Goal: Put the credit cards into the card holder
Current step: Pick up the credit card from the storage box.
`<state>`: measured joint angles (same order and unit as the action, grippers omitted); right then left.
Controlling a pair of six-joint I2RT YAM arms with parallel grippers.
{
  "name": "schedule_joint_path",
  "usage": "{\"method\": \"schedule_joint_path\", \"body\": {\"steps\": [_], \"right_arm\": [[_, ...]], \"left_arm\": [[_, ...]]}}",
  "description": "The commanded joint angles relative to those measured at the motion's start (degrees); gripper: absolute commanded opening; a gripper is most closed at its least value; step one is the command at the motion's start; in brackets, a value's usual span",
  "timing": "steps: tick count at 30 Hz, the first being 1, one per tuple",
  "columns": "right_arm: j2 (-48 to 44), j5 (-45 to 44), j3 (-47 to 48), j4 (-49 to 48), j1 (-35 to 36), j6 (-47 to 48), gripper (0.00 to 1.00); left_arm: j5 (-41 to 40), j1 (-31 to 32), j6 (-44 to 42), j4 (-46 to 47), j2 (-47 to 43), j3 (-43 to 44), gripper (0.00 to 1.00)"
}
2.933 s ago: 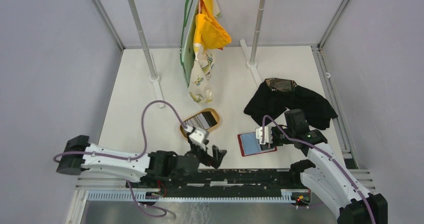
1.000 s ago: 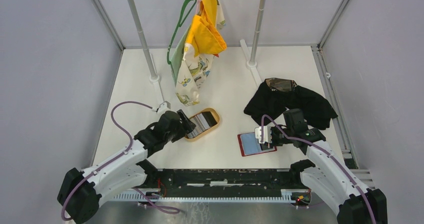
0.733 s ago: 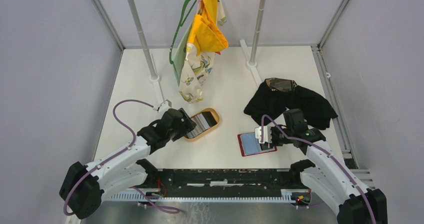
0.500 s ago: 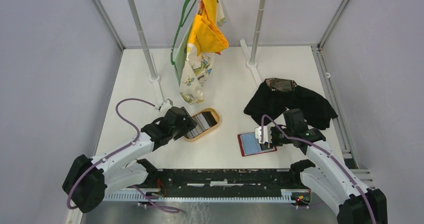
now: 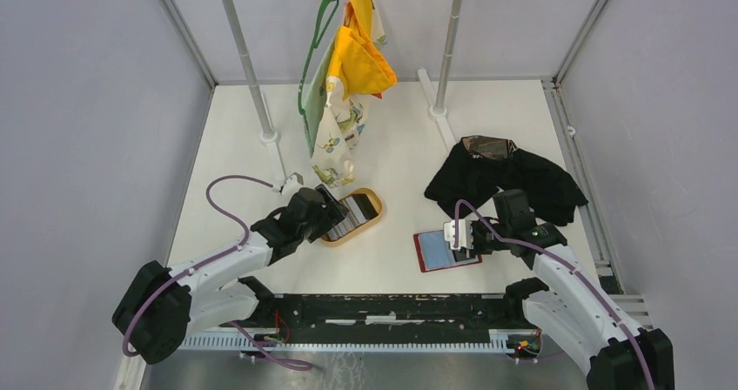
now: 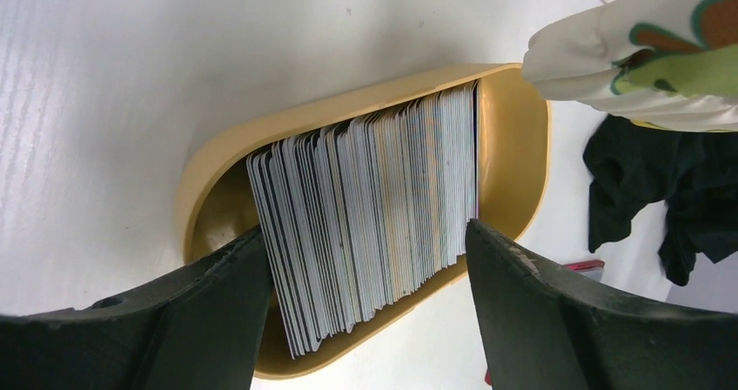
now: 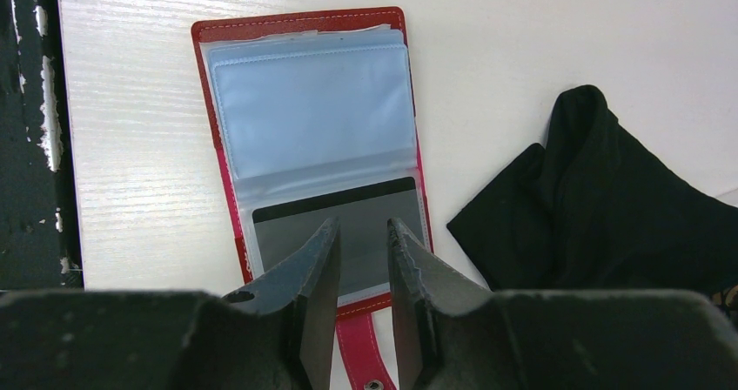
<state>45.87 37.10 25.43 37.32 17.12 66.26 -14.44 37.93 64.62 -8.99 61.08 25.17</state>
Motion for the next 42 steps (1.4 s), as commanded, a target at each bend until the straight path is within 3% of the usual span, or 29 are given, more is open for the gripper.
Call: {"method": "schedule_joint_path", "body": {"steps": [1, 17, 31, 32, 34, 39, 42], "right_arm": [[-0.21, 0.60, 1.11, -0.89, -0.18, 0.12, 0.32], [-0.42, 0.71, 1.11, -0.76, -0.16, 0.30, 0.32], [-0.43, 0.69, 1.19, -0.67, -0.18, 0.36, 0.32], [-0.47, 0.69, 1.20, -0.67, -0.24, 0.36, 0.32], [-0.42, 0.69, 1.20, -0.72, -0.18, 0.37, 0.32], [-0.34, 0.61, 1.20, -0.68, -0.27, 0.36, 0.32], [-0.16, 0.60, 1.20, -0.69, -0.23, 0.30, 0.32]], "left_arm": [[0.74, -0.52, 3.76, 3.03, 0.49, -1.35, 0.85], [2.31, -1.02, 9.45, -2.38, -11.92, -0.47, 0.82], [0.29, -1.25, 7.73, -6.44, -11.54, -0.59, 0.76], [0.29, -1.25, 7.45, -6.71, -11.17, -0.56, 0.75], [0.20, -1.27, 7.16, -7.14, -10.47, -0.71, 0.62], [-0.35, -1.23, 6.82, -8.22, -10.44, -1.20, 0.52], [-0.87, -1.25, 6.42, -9.23, -11.51, -1.11, 0.38]]}}
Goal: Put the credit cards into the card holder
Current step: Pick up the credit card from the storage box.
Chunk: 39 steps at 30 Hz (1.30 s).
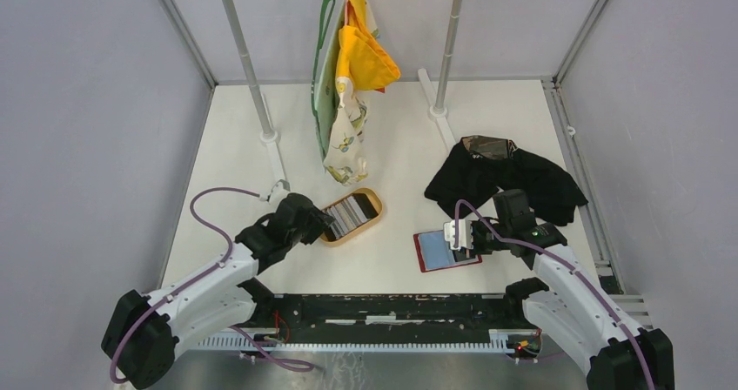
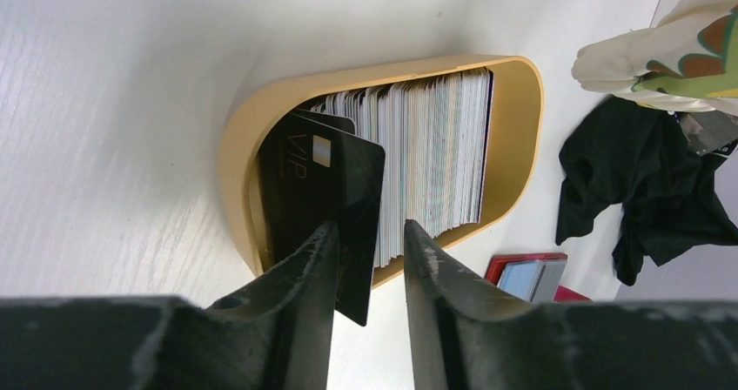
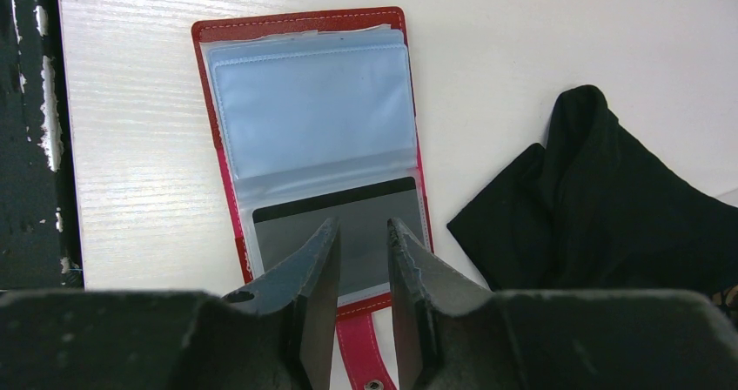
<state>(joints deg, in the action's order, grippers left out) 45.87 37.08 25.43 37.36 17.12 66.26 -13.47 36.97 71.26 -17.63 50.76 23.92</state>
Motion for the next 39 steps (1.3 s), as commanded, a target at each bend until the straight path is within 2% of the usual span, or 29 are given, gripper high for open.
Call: {"method": "schedule_joint_path", "body": {"steps": [1, 6, 9, 29, 39], "right_arm": [[-0.09, 0.67, 1.20, -0.75, -0.21, 0.33, 0.32], [-0.07, 0.62, 1.20, -0.77, -0.19, 0.31, 0.32], [-0.07, 0.64, 1.20, -0.74, -0.18, 0.31, 0.32], [-0.01, 0.98, 1.20, -0.62, -0.18, 0.40, 0.32], [0.29, 1.24, 1.20, -0.56, -0.24, 0.40, 0.32]], "left_arm": [[-1.96, -0.31, -0.36, -1.05, -1.69, 0.23, 0.35], [-2.97, -0.25, -1.07, -3.51, -3.51, 0.34, 0.12], [-3.56, -0.29, -1.42, -4.66, -4.45, 0.17, 0.06], [-3.67, -0.29, -6.69, -9.99, -11.73, 0.12, 0.02], [-4.18, -0.34, -12.62, -14.47, -12.41, 2.41, 0.02]]}}
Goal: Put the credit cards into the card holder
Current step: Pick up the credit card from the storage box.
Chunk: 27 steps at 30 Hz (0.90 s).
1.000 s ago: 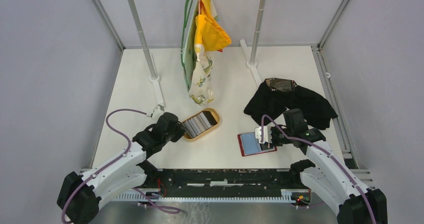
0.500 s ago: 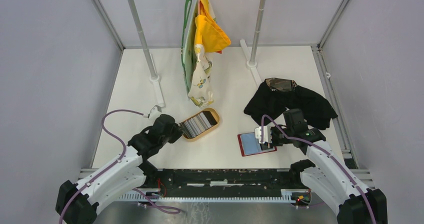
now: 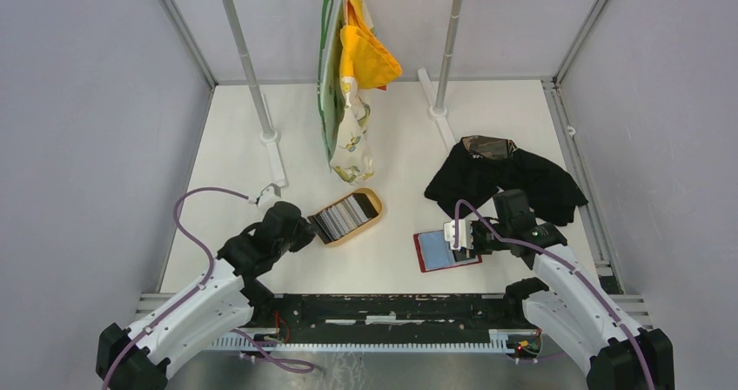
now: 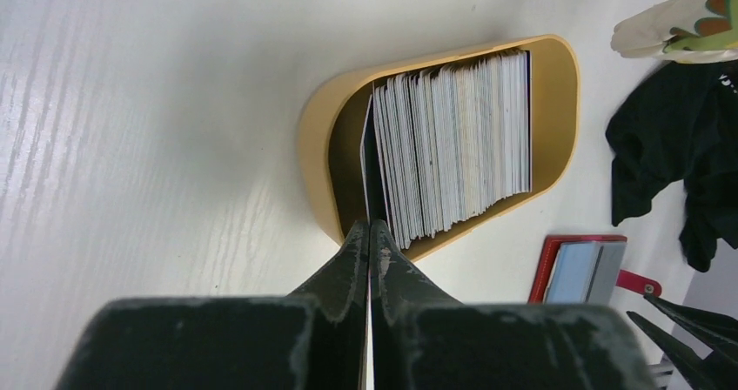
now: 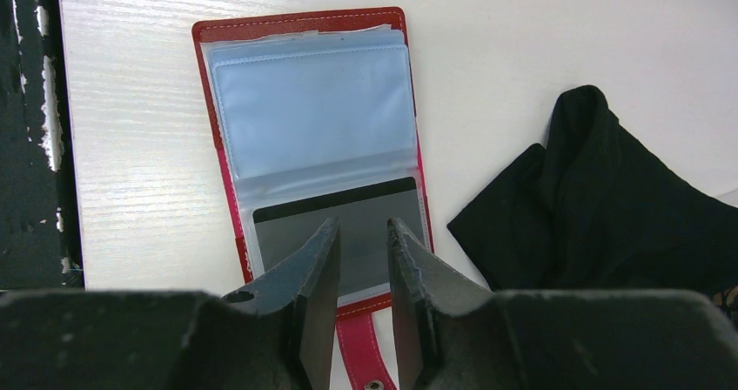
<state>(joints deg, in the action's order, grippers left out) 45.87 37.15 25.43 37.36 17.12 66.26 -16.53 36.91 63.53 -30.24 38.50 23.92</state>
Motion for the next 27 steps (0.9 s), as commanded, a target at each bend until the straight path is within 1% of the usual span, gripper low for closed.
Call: {"method": "schedule_joint_path", "body": {"steps": [1, 5, 11, 18, 23, 27], "right_arm": [[0.35, 1.17, 1.20, -0.49, -0.16, 0.36, 0.32], [0.37, 1.26, 1.22, -0.52, -0.16, 0.41, 0.32], [0.58, 1.83, 1.29, -0.25, -0.16, 0.50, 0.32], [0.58, 2.25, 1.43, -0.11, -0.19, 0.57, 0.32], [0.71, 3.63, 1.54, 0.39, -0.17, 0.80, 0.32], [1.71, 9.17, 2.62, 2.91, -0.17, 2.17, 0.32]], "left_arm": [[-0.77, -0.26, -5.12, -1.92, -0.10, 2.55, 0.02], [-0.12, -0.23, -5.88, -3.21, -1.08, 3.63, 0.02], [-1.04, -0.18, -6.58, -6.58, -5.02, 5.91, 0.02], [-0.34, -0.23, -6.60, -8.13, -6.01, 7.15, 0.02], [3.41, -0.23, -8.31, -9.02, -7.54, 9.63, 0.02], [9.25, -0.16, -11.21, -6.79, -11.07, 11.26, 0.02]]}}
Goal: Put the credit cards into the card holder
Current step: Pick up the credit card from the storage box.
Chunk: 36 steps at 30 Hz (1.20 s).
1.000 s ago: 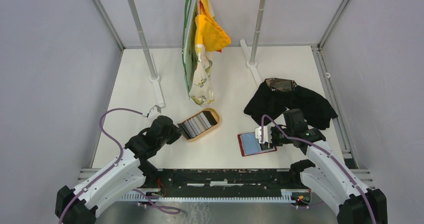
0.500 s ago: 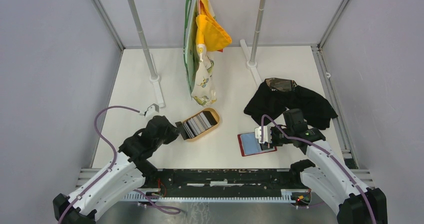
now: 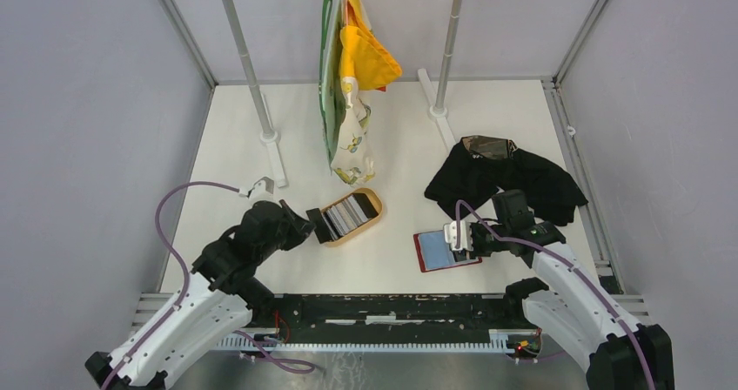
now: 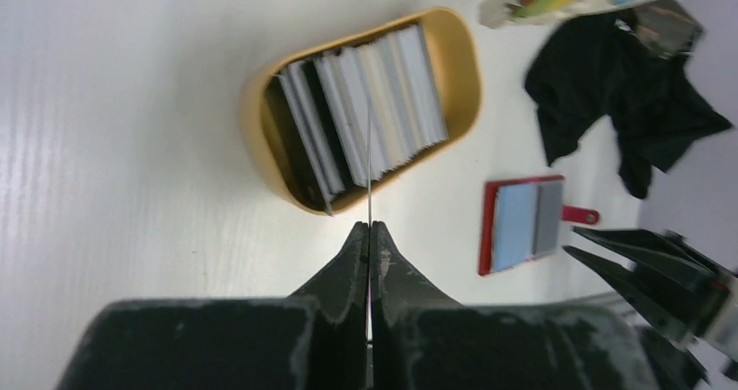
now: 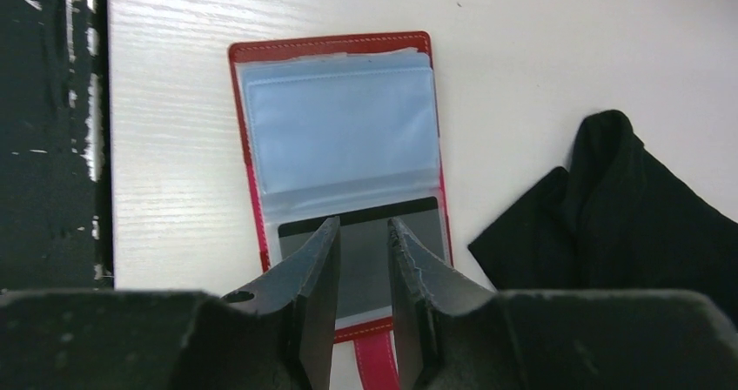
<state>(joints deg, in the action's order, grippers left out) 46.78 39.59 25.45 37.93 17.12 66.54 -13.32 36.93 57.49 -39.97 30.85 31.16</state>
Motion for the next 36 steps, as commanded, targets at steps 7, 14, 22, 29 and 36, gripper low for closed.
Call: {"method": "schedule_joint_path", "body": {"steps": [7, 14, 22, 29, 36], "right_arm": [[3.13, 11.85, 3.94, 4.74, -0.19, 3.09, 0.33], [3.11, 16.70, 7.67, 5.08, -0.26, 2.16, 0.39], [9.56, 26.29, 16.90, 1.18, -0.24, -8.47, 0.43], [10.29, 31.16, 11.86, -13.40, -1.13, -27.05, 0.62], [7.71, 33.89, 3.39, -36.69, -3.60, -51.84, 0.69]], "left_arm": [[23.43, -0.16, -9.82, 28.62, -7.79, -5.16, 0.02], [33.11, 0.51, -8.72, 65.91, 0.94, -15.21, 0.02], [22.58, 13.71, -18.51, 86.48, 16.63, -15.99, 0.02], [20.48, 18.35, -21.44, 98.39, 29.94, -14.28, 0.02], [22.45, 19.36, -21.82, 108.87, 38.54, -13.97, 0.02]]}}
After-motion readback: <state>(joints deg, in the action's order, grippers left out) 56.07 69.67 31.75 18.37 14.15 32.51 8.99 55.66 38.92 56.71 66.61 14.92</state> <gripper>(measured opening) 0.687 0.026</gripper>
